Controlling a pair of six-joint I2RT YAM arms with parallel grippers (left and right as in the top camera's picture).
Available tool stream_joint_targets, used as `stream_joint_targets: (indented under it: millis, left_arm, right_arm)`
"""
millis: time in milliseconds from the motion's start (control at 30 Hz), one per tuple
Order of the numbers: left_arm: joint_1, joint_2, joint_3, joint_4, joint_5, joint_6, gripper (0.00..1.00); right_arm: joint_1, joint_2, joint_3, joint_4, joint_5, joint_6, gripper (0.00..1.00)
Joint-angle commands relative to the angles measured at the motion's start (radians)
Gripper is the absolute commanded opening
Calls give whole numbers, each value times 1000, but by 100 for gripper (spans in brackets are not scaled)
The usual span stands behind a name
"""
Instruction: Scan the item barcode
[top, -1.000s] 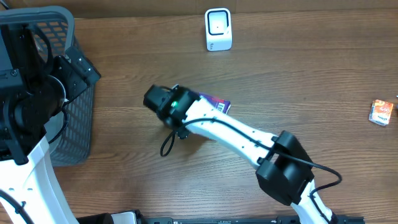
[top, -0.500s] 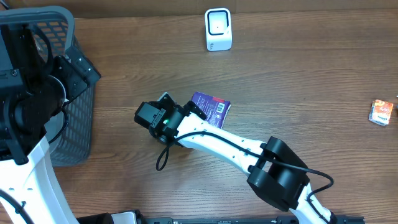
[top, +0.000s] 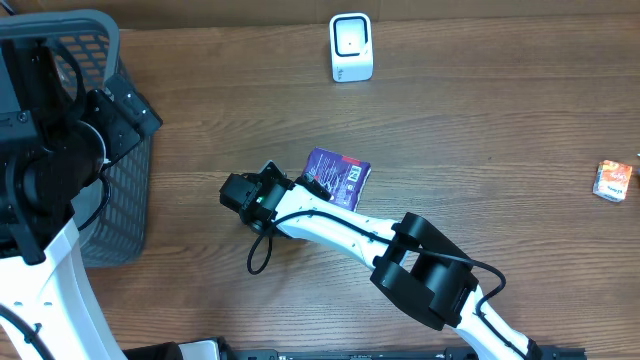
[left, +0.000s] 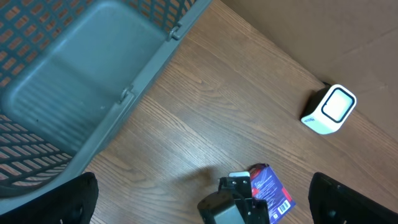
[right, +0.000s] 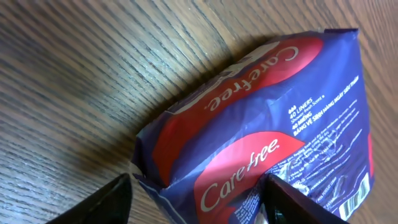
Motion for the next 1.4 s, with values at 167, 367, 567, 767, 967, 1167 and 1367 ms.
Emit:
stream_joint_targets:
  millis: [167, 367, 567, 767, 967, 1167, 1367]
  left_arm:
    - [5, 3, 8, 2, 2, 16, 100]
    - [5, 3, 8, 2, 2, 16, 100]
    - [5, 3, 8, 2, 2, 16, 100]
    - [5, 3, 8, 2, 2, 16, 100]
    - [5, 3, 8, 2, 2, 16, 100]
    - [5, 3, 8, 2, 2, 16, 100]
    - [5, 3, 8, 2, 2, 16, 100]
  right_arm:
    - [-18, 17, -85, 53, 8, 3, 57]
    - [-21, 17, -87, 61, 9, 3, 34]
    - [-23, 17, -82, 67, 86, 3, 11]
    - [-45, 13, 11, 32, 55, 3, 3]
    - [-161, -11, 266, -63, -150, 2, 3]
    - [-365, -41, 562, -106, -488, -40, 4]
    - [-642, -47, 682, 21, -987, -42, 4]
